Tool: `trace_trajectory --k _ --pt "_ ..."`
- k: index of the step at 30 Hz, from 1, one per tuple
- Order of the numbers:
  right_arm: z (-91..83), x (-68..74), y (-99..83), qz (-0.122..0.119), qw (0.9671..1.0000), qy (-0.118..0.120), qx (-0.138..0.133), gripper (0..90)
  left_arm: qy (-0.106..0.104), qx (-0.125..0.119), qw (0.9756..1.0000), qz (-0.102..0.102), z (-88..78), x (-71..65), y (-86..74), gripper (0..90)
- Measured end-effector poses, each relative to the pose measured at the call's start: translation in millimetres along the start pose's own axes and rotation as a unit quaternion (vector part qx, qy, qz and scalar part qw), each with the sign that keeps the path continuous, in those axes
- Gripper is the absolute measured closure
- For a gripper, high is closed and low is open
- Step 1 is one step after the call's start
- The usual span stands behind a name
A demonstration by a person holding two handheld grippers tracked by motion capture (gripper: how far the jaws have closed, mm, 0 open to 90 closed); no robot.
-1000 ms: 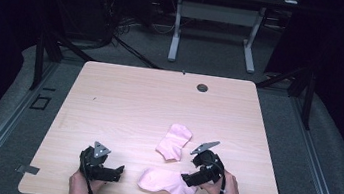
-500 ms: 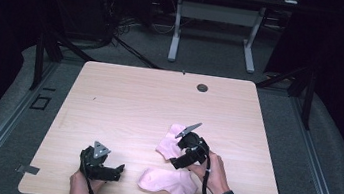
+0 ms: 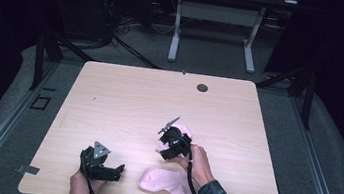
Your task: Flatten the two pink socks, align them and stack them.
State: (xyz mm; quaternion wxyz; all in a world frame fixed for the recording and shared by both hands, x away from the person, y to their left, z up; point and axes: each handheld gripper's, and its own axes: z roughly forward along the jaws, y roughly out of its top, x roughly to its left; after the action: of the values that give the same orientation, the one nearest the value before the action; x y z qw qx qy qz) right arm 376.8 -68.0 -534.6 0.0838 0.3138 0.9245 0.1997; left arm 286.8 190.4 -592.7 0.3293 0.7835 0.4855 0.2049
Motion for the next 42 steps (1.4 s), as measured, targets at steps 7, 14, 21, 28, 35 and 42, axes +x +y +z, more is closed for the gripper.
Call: trace_trajectory --k 7,14,21,28,35,42 --pt "15.9 -1.8 2.7 0.001 0.9997 0.008 0.022 60.0 0.001 -0.002 1.0000 0.000 0.2 -0.1 -0.1 0.0" --pt "19.3 -3.6 2.3 0.001 0.9996 -0.003 0.027 79.0 0.000 0.000 1.0000 0.000 0.0 0.1 0.0 0.0" --pt "17.4 -12.0 -4.3 0.030 0.9994 0.016 0.007 83.6 0.000 -0.002 1.0000 0.000 0.3 -0.1 -0.1 0.0" --pt "-4.7 -19.0 -10.5 0.063 0.9968 0.037 -0.032 83.8 0.000 0.000 1.0000 0.000 0.0 0.0 0.0 0.0" --pt "-36.3 -26.7 -12.7 0.087 0.9924 0.049 -0.072 83.8 0.000 0.001 1.0000 0.000 -0.2 -0.2 0.1 0.0" --pt "-65.9 -26.1 -9.6 0.094 0.9882 0.047 -0.112 83.7 0.001 0.002 1.0000 -0.002 -0.1 -0.6 0.4 0.0"
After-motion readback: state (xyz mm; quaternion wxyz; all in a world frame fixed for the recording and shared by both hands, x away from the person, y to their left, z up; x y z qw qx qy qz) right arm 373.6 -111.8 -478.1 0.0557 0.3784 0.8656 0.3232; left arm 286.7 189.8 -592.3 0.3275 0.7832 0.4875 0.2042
